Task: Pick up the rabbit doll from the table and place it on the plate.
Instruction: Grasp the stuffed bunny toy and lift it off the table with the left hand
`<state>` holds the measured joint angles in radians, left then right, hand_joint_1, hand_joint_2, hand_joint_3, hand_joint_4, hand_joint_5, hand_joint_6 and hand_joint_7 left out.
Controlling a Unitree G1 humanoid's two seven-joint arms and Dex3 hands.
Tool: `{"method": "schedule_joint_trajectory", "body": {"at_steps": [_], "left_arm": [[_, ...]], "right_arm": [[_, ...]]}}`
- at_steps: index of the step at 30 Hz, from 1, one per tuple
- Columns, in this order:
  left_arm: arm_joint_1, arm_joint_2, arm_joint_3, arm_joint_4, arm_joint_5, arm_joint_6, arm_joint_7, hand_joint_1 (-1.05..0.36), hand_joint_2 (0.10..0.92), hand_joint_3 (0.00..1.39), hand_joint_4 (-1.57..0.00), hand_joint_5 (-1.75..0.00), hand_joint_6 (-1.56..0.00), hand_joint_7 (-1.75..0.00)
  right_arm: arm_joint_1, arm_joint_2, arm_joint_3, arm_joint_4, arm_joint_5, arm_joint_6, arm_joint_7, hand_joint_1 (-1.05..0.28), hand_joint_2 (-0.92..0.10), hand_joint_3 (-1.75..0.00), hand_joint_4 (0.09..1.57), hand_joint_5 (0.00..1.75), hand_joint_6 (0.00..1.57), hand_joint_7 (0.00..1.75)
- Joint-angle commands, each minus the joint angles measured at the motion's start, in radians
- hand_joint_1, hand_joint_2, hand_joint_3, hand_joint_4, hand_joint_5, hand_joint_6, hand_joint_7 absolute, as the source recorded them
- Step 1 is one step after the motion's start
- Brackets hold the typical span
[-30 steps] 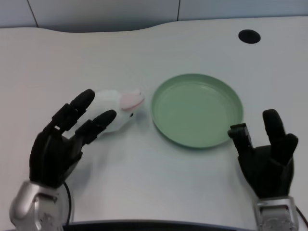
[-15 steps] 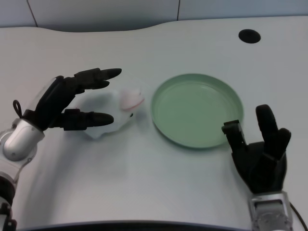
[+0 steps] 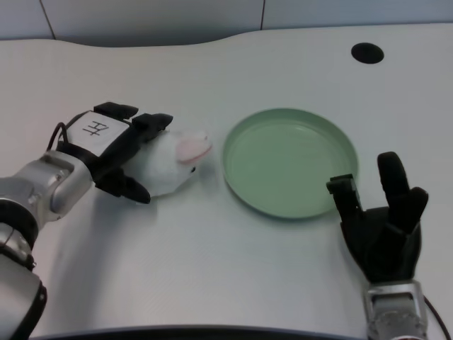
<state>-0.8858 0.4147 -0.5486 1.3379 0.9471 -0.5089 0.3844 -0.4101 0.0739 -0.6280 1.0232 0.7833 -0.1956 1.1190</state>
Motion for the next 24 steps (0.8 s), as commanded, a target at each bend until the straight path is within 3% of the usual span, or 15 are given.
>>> {"method": "schedule_joint_trajectory", "body": {"at_steps": [1, 7, 10, 12, 13, 14, 16, 17, 20, 24], "left_arm": [[-0.014, -0.022, -0.045, 0.022, 0.010, 0.047, -0.042, -1.03, 0.897, 0.01, -0.04, -0.01, -0.03, 0.00], [0.016, -0.044, -0.039, 0.034, -0.051, 0.044, -0.092, -0.98, 0.829, 0.00, -0.12, -0.04, -0.05, -0.01], [0.031, -0.052, -0.053, 0.033, -0.055, 0.048, -0.056, -0.91, 0.803, 0.00, -0.27, -0.11, -0.11, -0.03], [0.042, -0.060, -0.054, 0.032, -0.060, 0.054, -0.032, -0.75, 0.799, 0.00, -0.52, -0.23, -0.27, -0.06], [0.045, -0.062, -0.055, 0.031, -0.061, 0.056, -0.018, -0.69, 0.799, 0.00, -0.66, -0.35, -0.42, -0.08], [0.049, -0.063, -0.058, 0.031, -0.061, 0.052, 0.002, -0.63, 0.800, 0.00, -0.72, -0.54, -0.58, -0.06], [0.054, -0.062, -0.069, 0.031, -0.056, 0.048, 0.037, -0.56, 0.802, 0.00, -0.81, -0.69, -0.77, -0.08], [0.055, -0.059, -0.077, 0.032, -0.051, 0.049, 0.057, -0.54, 0.872, 0.03, -0.85, -0.89, -0.95, -0.15], [0.058, -0.058, -0.087, 0.035, -0.054, 0.051, 0.084, -0.52, 0.916, 0.09, -0.89, -1.06, -1.08, -0.19], [0.042, -0.058, -0.062, 0.037, -0.097, 0.047, 0.040, -0.47, 0.921, 0.15, -0.86, -1.16, -1.10, -0.21]], "right_arm": [[0.047, 0.024, -0.009, 0.010, 0.006, 0.006, 0.006, -0.65, -0.92, -0.29, 0.72, 1.07, 1.06, 0.01], [0.060, 0.033, -0.011, -0.011, 0.011, 0.006, 0.014, -0.66, -0.92, -0.29, 0.72, 1.08, 1.06, 0.01], [0.062, 0.035, -0.009, -0.020, 0.012, 0.013, 0.012, -0.66, -0.92, -0.28, 0.73, 1.07, 1.07, 0.01], [0.063, 0.036, -0.008, -0.026, 0.013, 0.021, 0.006, -0.66, -0.92, -0.26, 0.74, 1.07, 1.07, 0.01], [0.063, 0.036, -0.007, -0.028, 0.013, 0.025, 0.004, -0.66, -0.92, -0.26, 0.74, 1.07, 1.07, 0.01], [0.064, 0.036, -0.006, -0.030, 0.012, 0.026, 0.001, -0.66, -0.92, -0.25, 0.74, 1.07, 1.08, 0.01], [0.065, 0.037, -0.005, -0.033, 0.007, 0.019, -0.004, -0.66, -0.92, -0.25, 0.74, 1.06, 1.08, 0.01], [0.065, 0.037, -0.005, -0.034, 0.006, 0.015, -0.005, -0.66, -0.92, -0.26, 0.75, 1.06, 1.08, 0.01], [0.065, 0.036, -0.004, -0.036, 0.007, 0.017, -0.006, -0.66, -0.92, -0.26, 0.75, 1.06, 1.08, 0.01], [0.062, 0.029, -0.005, -0.034, 0.009, 0.021, -0.008, -0.66, -0.92, -0.26, 0.75, 1.06, 1.08, 0.01]]}}
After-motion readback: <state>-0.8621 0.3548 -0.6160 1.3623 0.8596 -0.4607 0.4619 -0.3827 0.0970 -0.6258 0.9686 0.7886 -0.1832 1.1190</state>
